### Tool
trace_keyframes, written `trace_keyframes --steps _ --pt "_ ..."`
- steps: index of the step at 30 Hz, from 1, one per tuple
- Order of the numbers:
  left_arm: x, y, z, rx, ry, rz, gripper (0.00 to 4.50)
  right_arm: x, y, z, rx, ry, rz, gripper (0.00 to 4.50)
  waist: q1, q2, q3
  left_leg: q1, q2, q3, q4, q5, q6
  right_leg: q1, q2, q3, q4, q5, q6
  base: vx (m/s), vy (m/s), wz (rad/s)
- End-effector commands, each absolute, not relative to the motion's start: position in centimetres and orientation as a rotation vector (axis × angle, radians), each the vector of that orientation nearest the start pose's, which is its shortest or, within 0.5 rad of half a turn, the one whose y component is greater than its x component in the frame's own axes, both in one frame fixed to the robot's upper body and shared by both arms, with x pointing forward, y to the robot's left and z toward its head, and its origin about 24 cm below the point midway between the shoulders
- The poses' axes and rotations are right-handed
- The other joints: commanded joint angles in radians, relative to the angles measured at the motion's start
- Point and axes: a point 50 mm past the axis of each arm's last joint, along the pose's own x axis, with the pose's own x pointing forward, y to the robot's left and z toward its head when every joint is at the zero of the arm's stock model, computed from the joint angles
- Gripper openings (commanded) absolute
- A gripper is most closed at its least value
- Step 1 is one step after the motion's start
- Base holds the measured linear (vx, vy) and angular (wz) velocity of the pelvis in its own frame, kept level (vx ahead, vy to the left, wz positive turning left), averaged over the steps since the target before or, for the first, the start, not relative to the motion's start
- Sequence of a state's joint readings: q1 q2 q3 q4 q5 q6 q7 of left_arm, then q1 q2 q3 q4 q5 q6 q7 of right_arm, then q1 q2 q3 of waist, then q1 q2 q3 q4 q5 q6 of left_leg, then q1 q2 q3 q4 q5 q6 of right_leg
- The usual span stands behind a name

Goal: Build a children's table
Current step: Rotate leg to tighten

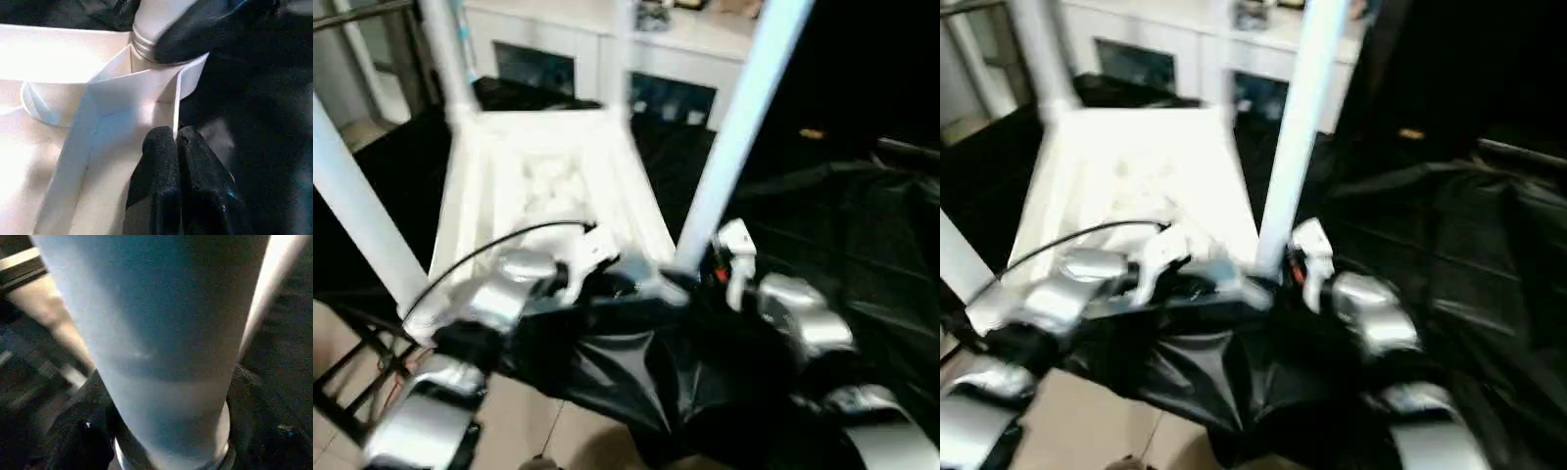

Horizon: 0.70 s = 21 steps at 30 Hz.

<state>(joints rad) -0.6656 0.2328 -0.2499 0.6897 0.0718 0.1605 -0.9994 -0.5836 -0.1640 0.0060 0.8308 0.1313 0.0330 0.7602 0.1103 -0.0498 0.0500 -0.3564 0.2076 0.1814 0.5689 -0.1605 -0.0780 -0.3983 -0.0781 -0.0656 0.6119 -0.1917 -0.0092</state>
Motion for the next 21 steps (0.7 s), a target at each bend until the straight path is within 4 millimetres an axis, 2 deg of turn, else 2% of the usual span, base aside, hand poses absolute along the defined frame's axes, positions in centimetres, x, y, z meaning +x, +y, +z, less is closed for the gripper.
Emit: trace_keyframes --steps 1,2,5,6,7,9,10,13,15,17,19,20,21 --pt "34.1 8.0 5.8 0.345 0.369 -1.114 0.0 33.1 -11.0 0.7 0.029 0.387 0.714 2.64 -0.003 0.003 -0.052 0.012 0.025 -0.015 -0.074 -0.339 -0.027 0.032 -0.074 0.044 -0.099 -0.43 -0.136 0.0 0.0 0.0" --pt "34.1 7.6 5.8 0.349 0.364 -1.109 0.0 33.2 -10.6 0.6 0.024 0.386 0.682 2.64 -0.003 0.008 -0.053 0.013 0.025 -0.016 -0.074 -0.337 -0.027 0.032 -0.074 0.044 -0.098 -0.417 -0.139 0.0 0.0 0.0" --pt "34.0 6.8 5.7 0.363 0.355 -1.103 0.0 33.1 -9.5 0.5 0.022 0.378 0.673 2.64 -0.005 0.005 -0.054 0.014 0.024 -0.012 -0.072 -0.339 -0.019 0.03 -0.07 0.045 -0.097 -0.376 -0.149 0.0 0.0 0.0" --pt "34.0 6.7 5.7 0.361 0.355 -1.105 0.0 33.1 -9.3 0.5 0.023 0.377 0.676 2.64 -0.004 0.01 -0.054 0.013 0.024 -0.013 -0.073 -0.335 -0.018 0.032 -0.071 0.045 -0.096 -0.367 -0.151 0.0 0.0 0.0" --pt "33.8 6.3 5.7 0.354 0.353 -1.111 0.0 33.0 -8.7 0.5 0.028 0.372 0.692 3.2 -0.005 0.007 -0.055 0.01 0.024 -0.012 -0.073 -0.327 -0.014 0.035 -0.068 0.045 -0.094 -0.339 -0.155 0.0 0.0 0.0" --pt "33.7 6.0 5.6 0.349 0.352 -1.117 0.0 33.0 -8.4 0.5 0.036 0.372 0.697 3.2 -0.004 0.008 -0.056 0.009 0.025 -0.011 -0.073 -0.314 -0.01 0.036 -0.067 0.045 -0.09 -0.304 -0.164 0.0 0.0 0.0" --pt "33.6 5.9 5.5 0.345 0.353 -1.123 0.0 33.1 -8.5 0.5 0.032 0.372 0.686 3.37 -0.004 0.009 -0.057 0.009 0.025 -0.01 -0.073 -0.304 -0.01 0.037 -0.067 0.045 -0.087 -0.278 -0.172 0.0 0.0 0.0" --pt "33.5 6.4 5.4 0.346 0.353 -1.137 0.0 33.3 -9.0 0.8 -0.002 0.355 0.694 3.62 -0.004 0.01 -0.056 0.009 0.025 -0.009 -0.073 -0.308 -0.007 0.037 -0.067 0.046 -0.087 -0.275 -0.179 0.0 0.0 0.0" --pt "33.4 6.8 5.5 0.351 0.352 -1.159 0.0 33.5 -9.6 1.2 -0.026 0.334 0.723 3.62 -0.003 0.01 -0.057 0.009 0.025 -0.009 -0.072 -0.31 -0.005 0.038 -0.068 0.045 -0.086 -0.269 -0.18 0.0 0.0 0.0" --pt "33.2 7.4 5.6 0.367 0.338 -1.206 0.0 33.3 -10.0 1.9 -0.034 0.297 0.84 3.62 -0.003 0.007 -0.058 0.008 0.024 -0.009 -0.071 -0.309 0.006 0.041 -0.067 0.045 -0.086 -0.259 -0.181 0.0 0.0 0.0" --pt "33.2 7.5 5.6 0.368 0.338 -1.209 0.0 33.2 -10.0 1.9 -0.036 0.295 0.847 3.62 -0.001 0.007 -0.06 0.007 0.025 -0.007 -0.069 -0.288 0.014 0.042 -0.067 0.046 -0.083 -0.228 -0.186 0.0 0.0 0.0" --pt "33.0 8.4 5.6 0.375 0.347 -1.251 0.0 32.6 -10.6 2.6 -0.034 0.261 0.995 3.62 -0.001 0.005 -0.061 0.005 0.024 -0.006 -0.067 -0.257 0.024 0.046 -0.065 0.045 -0.078 -0.178 -0.199 0.0 0.0 0.0" --pt "32.9 8.7 5.6 0.374 0.354 -1.265 0.0 32.3 -10.9 2.9 -0.033 0.252 1.052 3.62 0.003 0.004 -0.062 0.005 0.024 -0.005 -0.065 -0.248 0.032 0.049 -0.066 0.045 -0.076 -0.16 -0.202 0.0 0.0 0.0"
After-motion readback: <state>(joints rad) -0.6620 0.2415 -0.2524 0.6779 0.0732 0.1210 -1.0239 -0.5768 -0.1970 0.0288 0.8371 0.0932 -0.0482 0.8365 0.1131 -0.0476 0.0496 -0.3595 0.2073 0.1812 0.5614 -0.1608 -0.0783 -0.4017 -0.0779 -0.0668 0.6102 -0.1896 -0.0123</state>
